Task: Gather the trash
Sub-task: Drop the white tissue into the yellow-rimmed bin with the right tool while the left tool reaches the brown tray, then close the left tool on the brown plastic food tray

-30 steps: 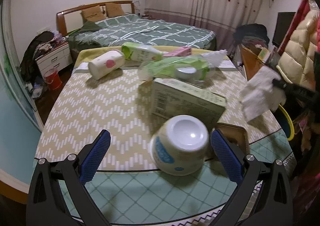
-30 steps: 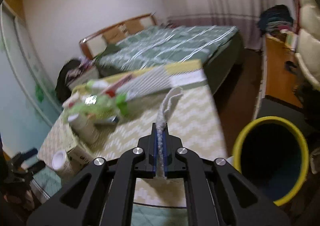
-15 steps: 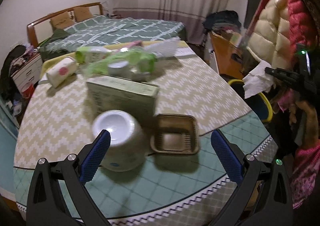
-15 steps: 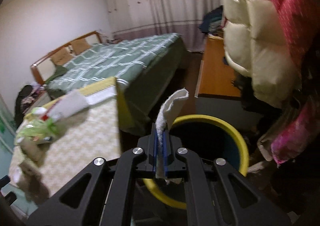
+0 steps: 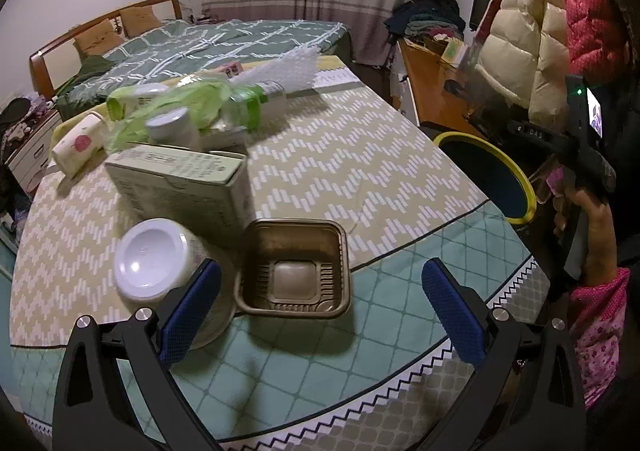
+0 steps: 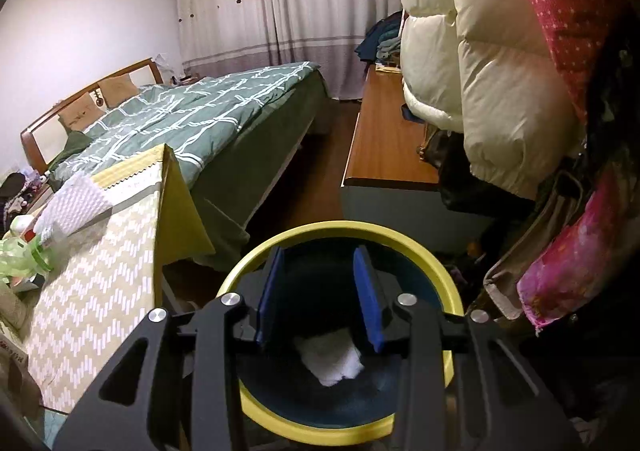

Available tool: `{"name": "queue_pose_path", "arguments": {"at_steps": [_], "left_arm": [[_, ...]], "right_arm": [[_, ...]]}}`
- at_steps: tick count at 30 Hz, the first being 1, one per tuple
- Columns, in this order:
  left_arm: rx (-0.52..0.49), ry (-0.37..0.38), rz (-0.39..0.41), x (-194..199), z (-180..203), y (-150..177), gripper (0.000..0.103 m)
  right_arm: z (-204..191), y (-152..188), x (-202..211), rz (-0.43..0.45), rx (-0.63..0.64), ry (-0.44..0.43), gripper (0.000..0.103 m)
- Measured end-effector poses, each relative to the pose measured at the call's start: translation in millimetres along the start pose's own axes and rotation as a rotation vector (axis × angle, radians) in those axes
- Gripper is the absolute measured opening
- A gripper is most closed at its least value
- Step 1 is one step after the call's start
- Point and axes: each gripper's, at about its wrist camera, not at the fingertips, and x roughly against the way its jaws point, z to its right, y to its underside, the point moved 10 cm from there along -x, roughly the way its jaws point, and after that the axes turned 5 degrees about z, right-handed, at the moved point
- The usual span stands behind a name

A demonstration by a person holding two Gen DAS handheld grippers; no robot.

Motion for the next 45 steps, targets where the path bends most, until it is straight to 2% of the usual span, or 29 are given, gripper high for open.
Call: {"name": "queue_pose_path", "arguments": {"at_steps": [4,17,19,22,29,32,38,45], "left_arm": [[0.001,-0.015,-0.019,-12.2,-3.9,2.5,0.099],[-0.062,-0.029,-0.09,-53.3,-0.5,12.8,0.099],[-0.074,-0.01,-0.098,-56.3,5.6,14.4,0.098],[-0.062,0.032,-0.123,-61.7,12.3,17.6,0.09],[-0.061,0.013,-0.107,-62.9,13.4,11.3,0.07],[-0.04,0.034,-0.111,-64.2,15.1,8.2,0.069],[-0.073,0.078,-0.11,-70.3,40.2,-5.0,0.069],[-0.188,0.167,-0.074,-86.8,107.8,-42.4,0.069]], "right_arm": [[1.5,2.5,2.4,0.001,-0.011,-0.011,0.04],[-1.0,7.3,0.1,-0.016,-0.034,-0.035,0.042],[-1.4,8.9,-1.1,-0.021,-0.04,-0.043,0.042],[-0.8,10.3,-0.7,-0.022,-0.045,-0.047,0.042],[3.2,9.5,5.3,-0.013,-0.062,-0.056,0.042],[6.3,9.6,8.5,-0.008,-0.069,-0.06,0.042],[18.6,7.0,19.4,0.014,-0.085,-0.046,0.042],[49.0,8.6,31.2,0.031,-0.11,0.011,0.042]]}}
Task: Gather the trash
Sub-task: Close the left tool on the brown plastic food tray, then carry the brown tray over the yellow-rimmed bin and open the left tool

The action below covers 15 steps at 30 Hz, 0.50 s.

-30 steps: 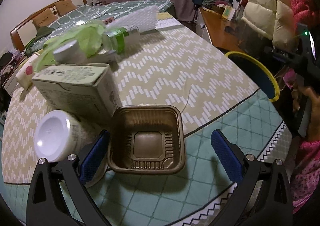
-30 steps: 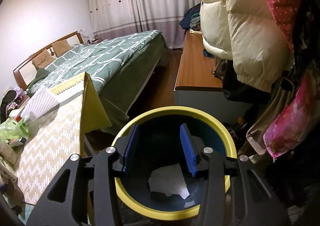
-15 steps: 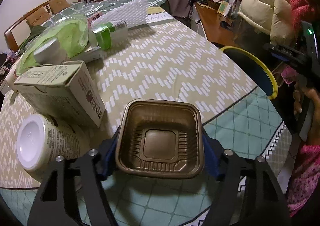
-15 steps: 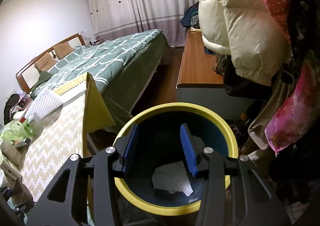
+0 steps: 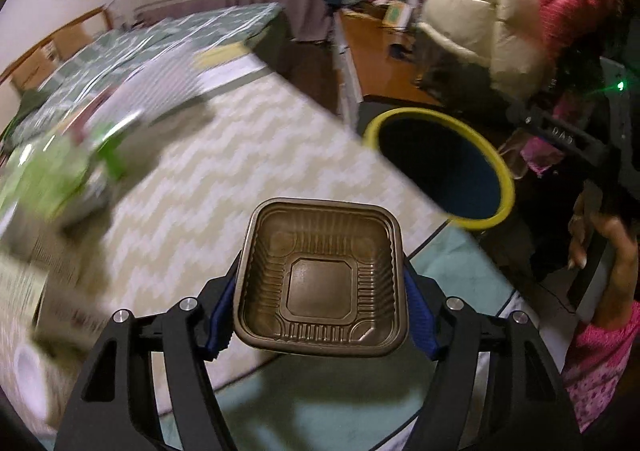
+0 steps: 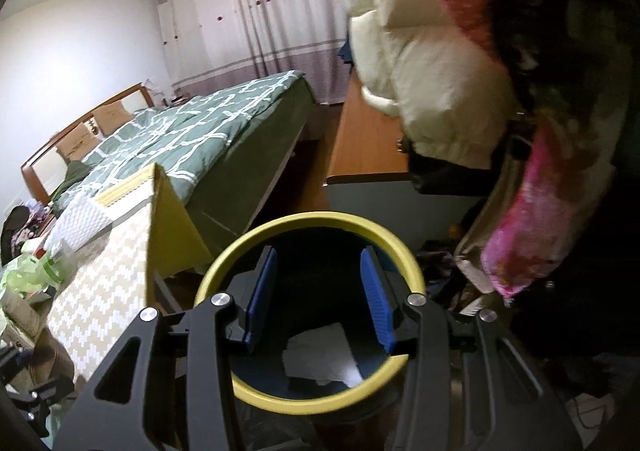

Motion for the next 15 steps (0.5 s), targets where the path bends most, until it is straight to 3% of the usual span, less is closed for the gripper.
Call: {"name": "queue_pose_path", "arguments": {"at_steps": [7,15], "left_arm": [[-0.087,0.081,-0.002,-36.6,61.7,-42.4,0.069],[-0.145,0.092,-0.036,-90.7,108.4,-70.2,0.069]], "right_arm": [[31.3,2.3,0.5,-0.004,-0.03,0.049,0.042],[52.9,-0.6,5.2,0.013,-0.022,0.111,0.042]]}}
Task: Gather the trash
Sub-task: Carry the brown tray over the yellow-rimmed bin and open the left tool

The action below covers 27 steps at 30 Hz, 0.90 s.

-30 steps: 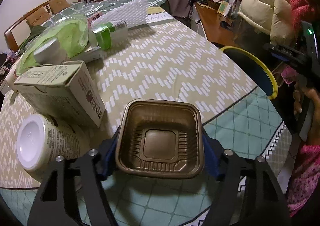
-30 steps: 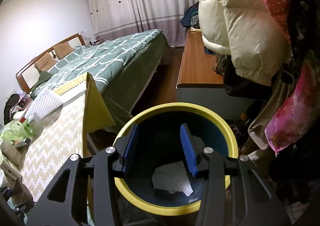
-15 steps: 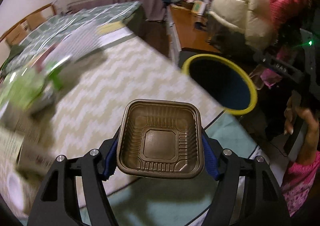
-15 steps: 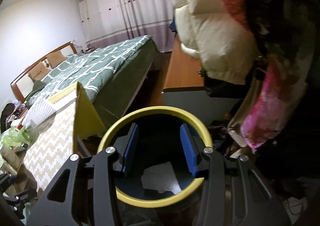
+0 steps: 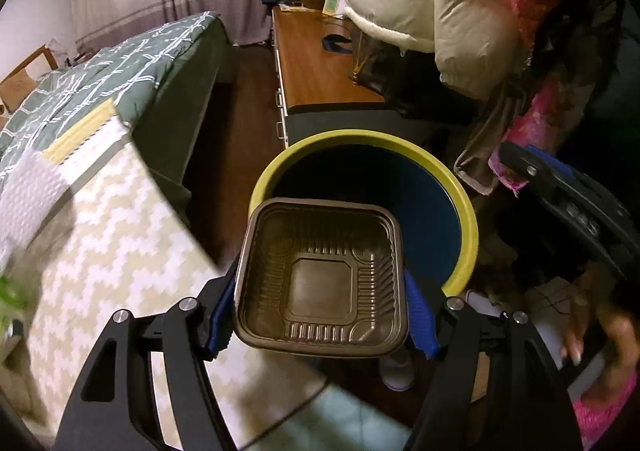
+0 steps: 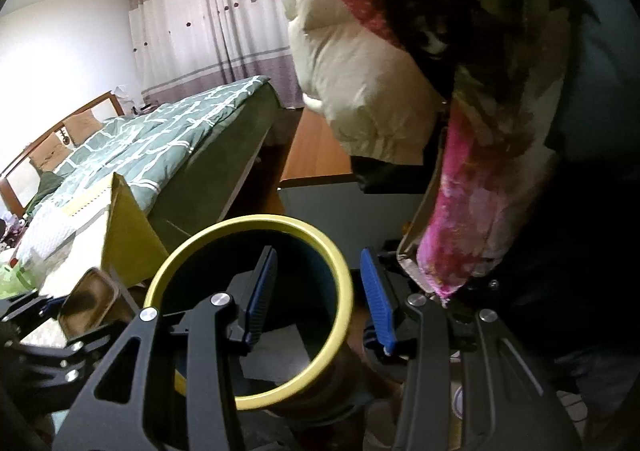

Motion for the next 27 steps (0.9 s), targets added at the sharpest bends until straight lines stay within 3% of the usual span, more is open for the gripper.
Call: {"name": "queue_pose_path", "arguments": {"at_steps": [5,8,10,18,24,27], "left_arm": [[-0.015,-0.006,-0.037,-31.1,8.9,-8.3,0.071],[-0.006,-0.004,-0.052,-38.2,12.3,-10.7,0.084],[0.003,0.001,-0.024,-28.3,13.0,-15.5,0.087],[0.077,-0.016,0.107,64.6,-15.9,-14.3,0.094],[0.147,-0.145,0.219,154.0,-74.6,15.1,0.098],[0.207,-0.256,0.272,202.1,-120.8,42.0,0.098]], "right_arm": [[10.7,-1.8,0.1,0.004,-0.005,0.027,0.047],[14.8,-1.4,3.3,0.008,-0.006,0.036,0.051],[14.8,-1.4,5.3,0.007,-0.008,0.036,0.051],[-5.4,1.1,14.4,0.005,0.002,-0.004,0.052],[-55.2,10.8,23.5,-0.008,0.045,-0.105,0.054],[-91.7,16.2,28.5,-0.022,0.079,-0.177,0.054]]}}
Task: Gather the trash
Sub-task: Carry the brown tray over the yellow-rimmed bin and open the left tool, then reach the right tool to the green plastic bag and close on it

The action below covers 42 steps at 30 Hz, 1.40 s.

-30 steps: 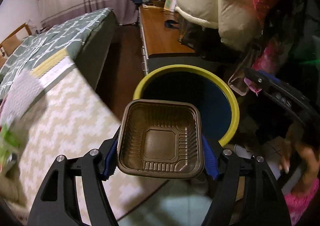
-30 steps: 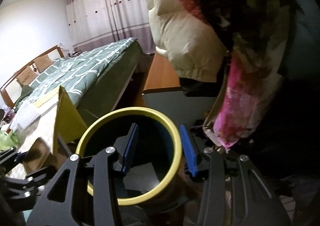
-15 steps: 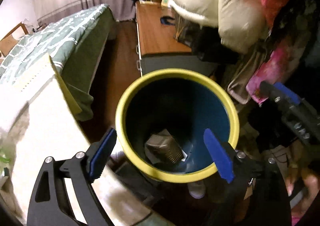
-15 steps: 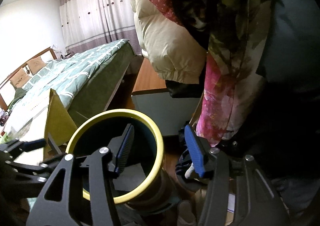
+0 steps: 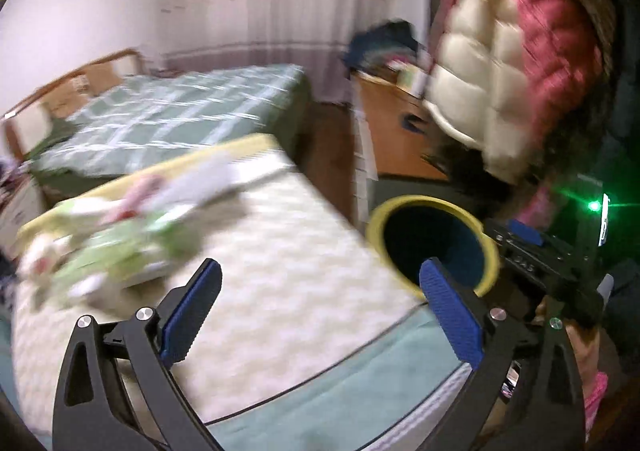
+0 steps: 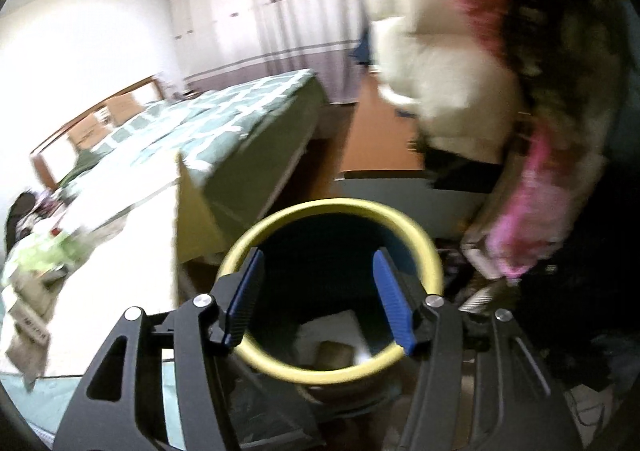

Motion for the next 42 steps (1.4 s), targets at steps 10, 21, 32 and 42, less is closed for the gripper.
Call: {"name": "queue_pose_path", "arguments": {"at_steps": [10,21,32,42], "left_arm": [[0.201,-0.33,0.074,95.8,-182.1,42.6,0.098],[0.274,-0.435,0.099,123.4,-253.3,71.4,0.098],[0.307,-0.42,0.08,116.7,-266.2,81.8,0.098],[0.317,-0.403,0.071,109.0,-265.7,84.9,0.098]], "right_arm": [[-155.1,6.8,-1.7,-0.046,0.162,-0.255,0.054],[-323.2,12.0,9.8,-0.078,0.304,-0.506,0.054],[-383.2,35.7,-31.9,-0.169,0.462,-0.501,0.051],[-405.2,42.1,-50.9,-0.224,0.451,-0.562,0.01]]}}
